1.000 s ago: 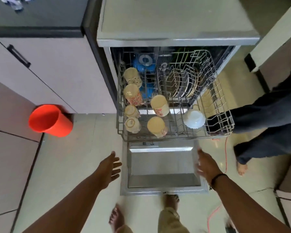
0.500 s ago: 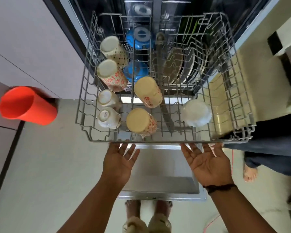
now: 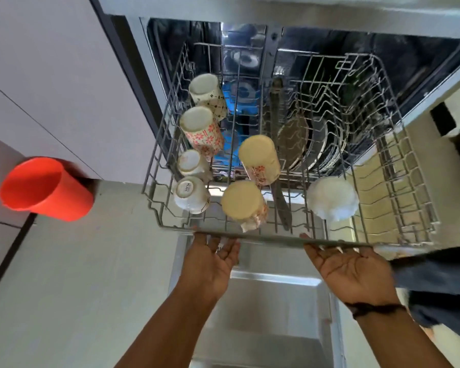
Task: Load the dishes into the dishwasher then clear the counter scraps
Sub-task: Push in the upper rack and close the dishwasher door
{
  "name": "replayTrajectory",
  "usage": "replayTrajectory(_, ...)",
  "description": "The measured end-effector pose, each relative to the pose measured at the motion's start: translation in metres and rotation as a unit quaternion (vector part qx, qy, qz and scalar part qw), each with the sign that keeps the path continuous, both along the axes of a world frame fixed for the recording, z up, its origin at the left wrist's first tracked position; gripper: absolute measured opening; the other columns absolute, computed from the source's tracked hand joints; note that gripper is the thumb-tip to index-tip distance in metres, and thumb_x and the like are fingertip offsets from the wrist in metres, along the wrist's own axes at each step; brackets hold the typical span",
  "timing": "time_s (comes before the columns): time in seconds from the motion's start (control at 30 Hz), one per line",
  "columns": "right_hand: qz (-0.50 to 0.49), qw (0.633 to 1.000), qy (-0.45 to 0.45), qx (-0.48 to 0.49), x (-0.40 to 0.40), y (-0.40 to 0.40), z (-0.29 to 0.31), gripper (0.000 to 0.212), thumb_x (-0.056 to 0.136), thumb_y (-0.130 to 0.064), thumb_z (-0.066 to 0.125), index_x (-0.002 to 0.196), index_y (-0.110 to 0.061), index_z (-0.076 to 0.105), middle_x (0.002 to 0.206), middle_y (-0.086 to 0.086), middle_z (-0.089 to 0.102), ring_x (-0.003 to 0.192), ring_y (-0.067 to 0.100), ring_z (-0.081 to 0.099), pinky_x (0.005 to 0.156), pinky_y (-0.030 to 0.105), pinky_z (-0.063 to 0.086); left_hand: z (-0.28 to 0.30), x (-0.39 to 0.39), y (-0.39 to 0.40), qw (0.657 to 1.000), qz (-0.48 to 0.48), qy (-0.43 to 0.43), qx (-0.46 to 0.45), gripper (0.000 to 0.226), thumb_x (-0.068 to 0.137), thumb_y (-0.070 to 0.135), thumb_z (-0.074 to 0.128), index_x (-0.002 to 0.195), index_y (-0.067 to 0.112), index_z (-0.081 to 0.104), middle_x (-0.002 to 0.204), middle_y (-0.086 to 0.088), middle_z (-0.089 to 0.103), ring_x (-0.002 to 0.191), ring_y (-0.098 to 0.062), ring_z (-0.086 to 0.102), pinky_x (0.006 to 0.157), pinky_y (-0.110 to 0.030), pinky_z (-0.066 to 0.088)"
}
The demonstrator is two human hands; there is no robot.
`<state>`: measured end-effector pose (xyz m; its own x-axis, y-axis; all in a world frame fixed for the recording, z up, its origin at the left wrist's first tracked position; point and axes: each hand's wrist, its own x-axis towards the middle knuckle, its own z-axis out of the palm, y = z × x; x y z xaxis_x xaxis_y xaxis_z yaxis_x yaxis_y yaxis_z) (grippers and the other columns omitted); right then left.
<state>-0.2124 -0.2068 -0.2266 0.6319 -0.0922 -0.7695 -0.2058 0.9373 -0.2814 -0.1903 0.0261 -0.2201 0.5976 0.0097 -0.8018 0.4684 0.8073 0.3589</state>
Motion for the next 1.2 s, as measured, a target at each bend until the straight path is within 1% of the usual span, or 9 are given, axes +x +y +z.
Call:
replayTrajectory(0.1, 0.025, 0.998, -0.024, -0.045, 0.041, -0.005, -0.002, 0.075, 0.074, -0.032, 0.060, 0.144, -0.013, 0.041, 0.138, 0.017, 0.052, 0.108, 0.048, 0.060, 0.068, 0.058, 0.054, -0.001, 0.041, -0.008, 1.000, -0.008, -0.022, 0.019, 0.035, 0.101, 0.037, 0.041, 0.124, 0.014, 0.054, 0.134, -0.013, 0.051, 0.094, -0.027, 0.058, 0.103, -0.042, 0.042)
replayTrajectory(0.27, 0.055, 0.993, -0.040, -0.096, 0.105, -0.012, -0.003, 0.050, 0.098, -0.043, 0.028, 0.111, -0.006, 0.058, 0.115, 0.016, 0.063, 0.081, 0.036, 0.071, 0.065, 0.052, 0.058, -0.009, 0.094, -0.015, 0.995, -0.041, -0.084, 0.027, 0.031, 0.101, 0.040, 0.035, 0.106, 0.016, 0.054, 0.125, -0.013, 0.056, 0.112, -0.033, 0.056, 0.092, -0.041, 0.047)
replayTrajectory(0.37, 0.080, 0.985, -0.049, -0.144, 0.133, -0.016, -0.007, 0.046, 0.097, -0.047, 0.031, 0.112, -0.013, 0.059, 0.112, 0.013, 0.064, 0.093, 0.036, 0.067, 0.070, 0.050, 0.058, -0.015, 0.126, -0.014, 0.991, -0.060, -0.120, 0.026, 0.036, 0.101, 0.042, 0.034, 0.111, 0.014, 0.054, 0.101, -0.009, 0.060, 0.089, -0.026, 0.061, 0.080, -0.037, 0.053)
replayTrajectory(0.47, 0.131, 0.972, -0.054, -0.186, 0.157, -0.022, -0.012, 0.038, 0.095, -0.049, 0.038, 0.108, -0.021, 0.060, 0.128, 0.013, 0.057, 0.102, 0.043, 0.062, 0.074, 0.053, 0.057, -0.021, 0.160, -0.012, 0.985, -0.080, -0.142, 0.053, 0.043, 0.100, 0.047, 0.032, 0.092, 0.013, 0.058, 0.085, -0.006, 0.056, 0.075, -0.020, 0.054, 0.067, -0.031, 0.054)
replayTrajectory(0.53, 0.164, 0.961, -0.039, -0.219, 0.171, -0.027, -0.011, 0.035, 0.095, -0.052, 0.040, 0.097, -0.022, 0.058, 0.127, 0.014, 0.052, 0.106, 0.048, 0.056, 0.077, 0.052, 0.056, -0.023, 0.181, -0.010, 0.979, -0.112, -0.150, 0.080, 0.048, 0.098, 0.051, 0.033, 0.104, 0.011, 0.058, 0.089, -0.006, 0.058, 0.080, -0.023, 0.057, 0.069, -0.033, 0.055)
replayTrajectory(0.67, 0.210, 0.937, -0.022, -0.277, 0.196, -0.033, -0.014, 0.051, 0.094, -0.064, 0.031, 0.112, -0.025, 0.059, 0.122, 0.014, 0.052, 0.098, 0.046, 0.055, 0.079, 0.054, 0.052, -0.024, 0.214, -0.004, 0.969, -0.147, -0.147, 0.130, 0.058, 0.096, 0.055, 0.035, 0.131, 0.011, 0.050, 0.120, -0.007, 0.061, 0.097, -0.029, 0.060, 0.080, -0.038, 0.051)
replayTrajectory(0.77, 0.225, 0.926, -0.006, -0.302, 0.207, -0.034, -0.018, 0.061, 0.093, -0.068, 0.024, 0.125, -0.026, 0.055, 0.123, 0.013, 0.051, 0.097, 0.048, 0.054, 0.080, 0.055, 0.050, -0.027, 0.226, 0.000, 0.965, -0.164, -0.144, 0.148, 0.057, 0.095, 0.056, 0.037, 0.127, 0.012, 0.053, 0.114, -0.003, 0.063, 0.083, -0.023, 0.063, 0.063, -0.032, 0.054)
replayTrajectory(0.87, 0.233, 0.918, 0.004, -0.321, 0.217, -0.040, -0.013, 0.061, 0.094, -0.065, 0.025, 0.128, -0.025, 0.056, 0.129, 0.012, 0.050, 0.119, 0.046, 0.046, 0.083, 0.055, 0.049, -0.026, 0.234, 0.001, 0.957, -0.178, -0.144, 0.177, 0.055, 0.095, 0.054, 0.041, 0.122, 0.008, 0.057, 0.103, -0.003, 0.067, 0.080, -0.019, 0.066, 0.049, -0.026, 0.054)
replayTrajectory(1.2, 0.308, 0.861, 0.047, -0.403, 0.242, -0.044, 0.020, 0.056, 0.099, -0.056, 0.027, 0.122, -0.012, 0.054, 0.124, 0.007, 0.057, 0.119, 0.026, 0.054, 0.042, 0.036, 0.055, -0.007, 0.271, 0.011, 0.915, -0.229, -0.111, 0.313, 0.033, 0.096, 0.045, 0.048, 0.101, 0.013, 0.058, 0.064, 0.001, 0.069, 0.063, -0.012, 0.064, 0.047, -0.020, 0.053)
